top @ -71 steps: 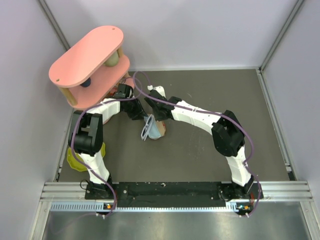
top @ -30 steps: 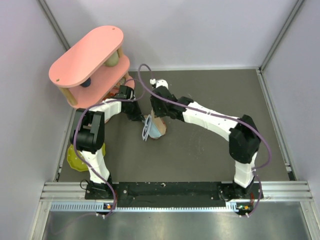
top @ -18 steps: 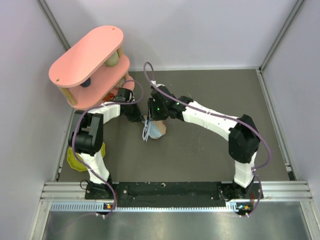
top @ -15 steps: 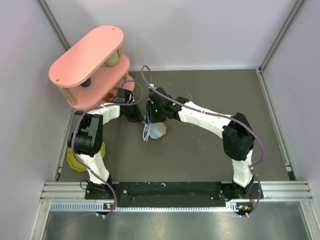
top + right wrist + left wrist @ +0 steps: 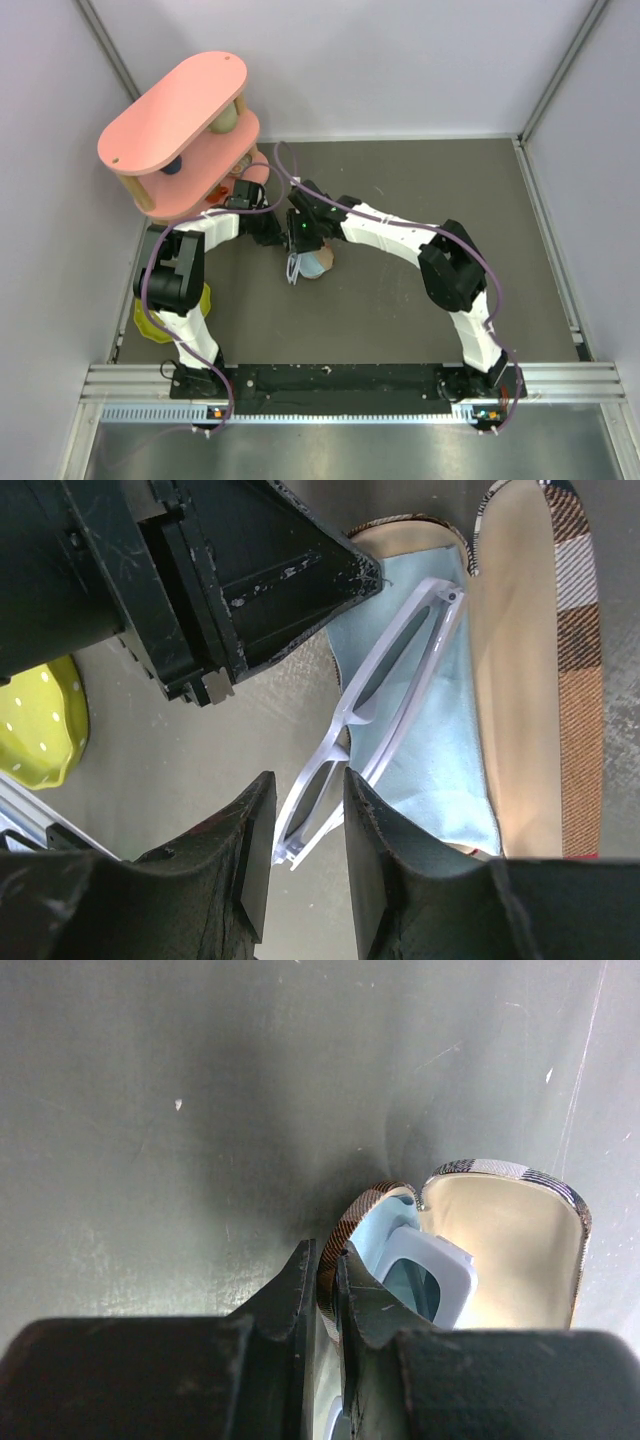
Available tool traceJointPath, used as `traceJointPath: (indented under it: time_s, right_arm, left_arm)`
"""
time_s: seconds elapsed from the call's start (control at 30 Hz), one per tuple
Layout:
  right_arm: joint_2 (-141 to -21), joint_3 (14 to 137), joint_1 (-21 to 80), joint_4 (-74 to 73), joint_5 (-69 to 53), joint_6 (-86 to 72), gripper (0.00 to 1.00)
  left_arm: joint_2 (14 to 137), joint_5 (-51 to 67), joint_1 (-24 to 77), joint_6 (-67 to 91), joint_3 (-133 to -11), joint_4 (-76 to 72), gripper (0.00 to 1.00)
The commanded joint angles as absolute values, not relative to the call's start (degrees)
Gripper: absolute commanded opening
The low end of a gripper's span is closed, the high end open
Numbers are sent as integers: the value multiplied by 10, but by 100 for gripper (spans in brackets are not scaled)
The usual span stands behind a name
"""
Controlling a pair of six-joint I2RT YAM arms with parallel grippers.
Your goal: Organize the sunglasses
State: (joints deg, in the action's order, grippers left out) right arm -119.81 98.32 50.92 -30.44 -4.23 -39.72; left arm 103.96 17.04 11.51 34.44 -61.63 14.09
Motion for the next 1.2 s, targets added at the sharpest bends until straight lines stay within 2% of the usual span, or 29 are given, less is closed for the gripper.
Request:
traceJointPath:
  time_s: [0.0,0.37,0.53,0.7,0.8,0.9,1.17]
  right_arm:
    - [-1212,1015,505,-300,-36,-407,33]
    - [-1237,1020,504,-307,-22,-406,34]
    - [-1231,1013,503,-309,-17,-404,24]
    - [-1220,1001,503,-311,-8,-401,9]
    - [-1214,991,502,-313,-7,-399,4]
    - [-1194,977,502,-311,-2,-390,0]
    - [-1129,950,496,-302,-2,-314,0]
  left_arm:
    - [1007,167,117,352,-610,121,0]
    - [1000,160,119,351,-608,121,0]
    - [1000,159,119,347,-608,122,0]
    - [1001,156,119,345,-607,123,0]
    - [1002,158,119,342,-608,124,0]
    - [1004,161,119,335,-609,126,0]
    - [1010,206,119,316,-606,96,0]
